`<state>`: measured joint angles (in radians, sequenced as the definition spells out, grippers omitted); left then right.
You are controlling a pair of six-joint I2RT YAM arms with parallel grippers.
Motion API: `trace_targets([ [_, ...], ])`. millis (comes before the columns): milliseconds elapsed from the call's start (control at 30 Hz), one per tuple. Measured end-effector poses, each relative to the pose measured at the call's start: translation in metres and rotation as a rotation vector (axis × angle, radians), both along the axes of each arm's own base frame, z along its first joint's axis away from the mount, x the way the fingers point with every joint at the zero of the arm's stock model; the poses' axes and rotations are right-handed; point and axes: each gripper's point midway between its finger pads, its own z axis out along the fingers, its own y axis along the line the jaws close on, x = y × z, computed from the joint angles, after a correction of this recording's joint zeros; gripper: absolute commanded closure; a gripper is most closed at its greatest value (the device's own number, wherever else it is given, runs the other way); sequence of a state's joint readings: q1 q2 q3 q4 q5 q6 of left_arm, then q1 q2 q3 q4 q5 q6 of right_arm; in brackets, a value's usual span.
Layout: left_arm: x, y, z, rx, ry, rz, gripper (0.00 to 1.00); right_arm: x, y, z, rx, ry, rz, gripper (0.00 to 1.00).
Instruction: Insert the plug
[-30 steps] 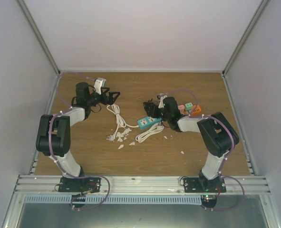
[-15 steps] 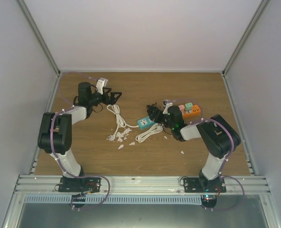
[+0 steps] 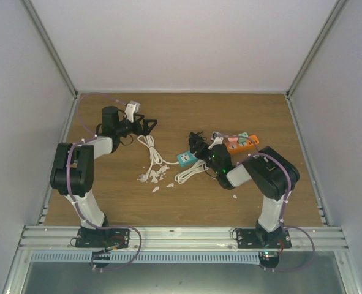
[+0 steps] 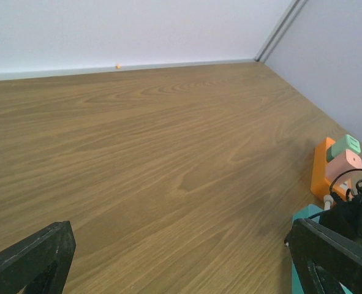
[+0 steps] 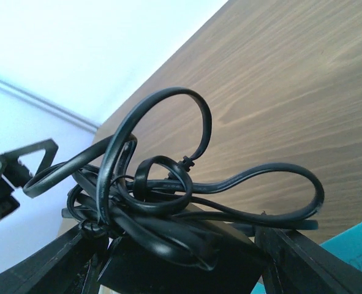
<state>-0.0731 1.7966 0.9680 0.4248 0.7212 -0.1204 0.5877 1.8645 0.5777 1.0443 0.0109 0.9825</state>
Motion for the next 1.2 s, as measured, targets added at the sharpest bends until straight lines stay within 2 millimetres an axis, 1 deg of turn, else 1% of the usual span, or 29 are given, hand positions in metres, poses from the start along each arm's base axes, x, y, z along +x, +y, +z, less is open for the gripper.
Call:
trace_targets([
  [133, 0.003, -0.002, 0.005, 0.0, -0.008, -0.003, 0.01, 0.005, -0.005, 0.001, 0.044, -0.002, -0.076, 0.32],
  [267, 0.005, -0.004, 0.01, -0.001, -0.019, -0.007, 0.01, 0.007, -0.005, 0.002, 0.057, -0.017, -0.134, 0.32],
  [367, 0.005, -0.004, 0.009, 0.0, -0.01, -0.008, 0.01, 0.001, 0.008, -0.002, 0.053, -0.008, -0.143, 0.32],
  [467, 0.003, -0.007, 0.008, 0.0, -0.007, -0.016, 0.01, -0.01, 0.022, -0.007, 0.027, -0.002, -0.133, 0.32],
  [567, -0.002, -0.015, 0.009, 0.003, -0.022, -0.055, 0.01, -0.015, 0.027, -0.006, -0.008, -0.016, -0.135, 0.32],
  [667, -0.018, -0.04, 0.006, 0.02, -0.045, -0.135, 0.01, -0.017, 0.026, 0.003, -0.061, -0.045, -0.134, 0.32],
  [767, -0.046, -0.066, 0.002, 0.031, -0.073, -0.222, 0.01, -0.019, 0.023, 0.026, -0.098, -0.108, -0.123, 0.31],
  [833, -0.065, -0.077, 0.002, 0.031, -0.1, -0.267, 0.01, -0.02, 0.021, 0.047, -0.105, -0.161, -0.105, 0.31],
  [933, -0.094, -0.084, 0.004, 0.034, -0.154, -0.305, 0.01, -0.022, 0.018, 0.067, -0.096, -0.21, -0.049, 0.32],
  [1033, -0.113, -0.089, 0.008, 0.037, -0.201, -0.323, 0.01, -0.019, 0.011, 0.073, -0.102, -0.232, 0.006, 0.32],
  [1067, -0.116, -0.092, 0.009, 0.035, -0.209, -0.331, 0.01, -0.018, 0.009, 0.074, -0.111, -0.239, 0.026, 0.32],
  [1133, -0.119, -0.097, 0.014, 0.025, -0.22, -0.341, 0.01, -0.02, 0.012, 0.074, -0.131, -0.256, 0.071, 0.33],
  [1200, -0.119, -0.1, 0.019, 0.006, -0.209, -0.341, 0.01, -0.027, 0.017, 0.073, -0.148, -0.275, 0.126, 0.35],
])
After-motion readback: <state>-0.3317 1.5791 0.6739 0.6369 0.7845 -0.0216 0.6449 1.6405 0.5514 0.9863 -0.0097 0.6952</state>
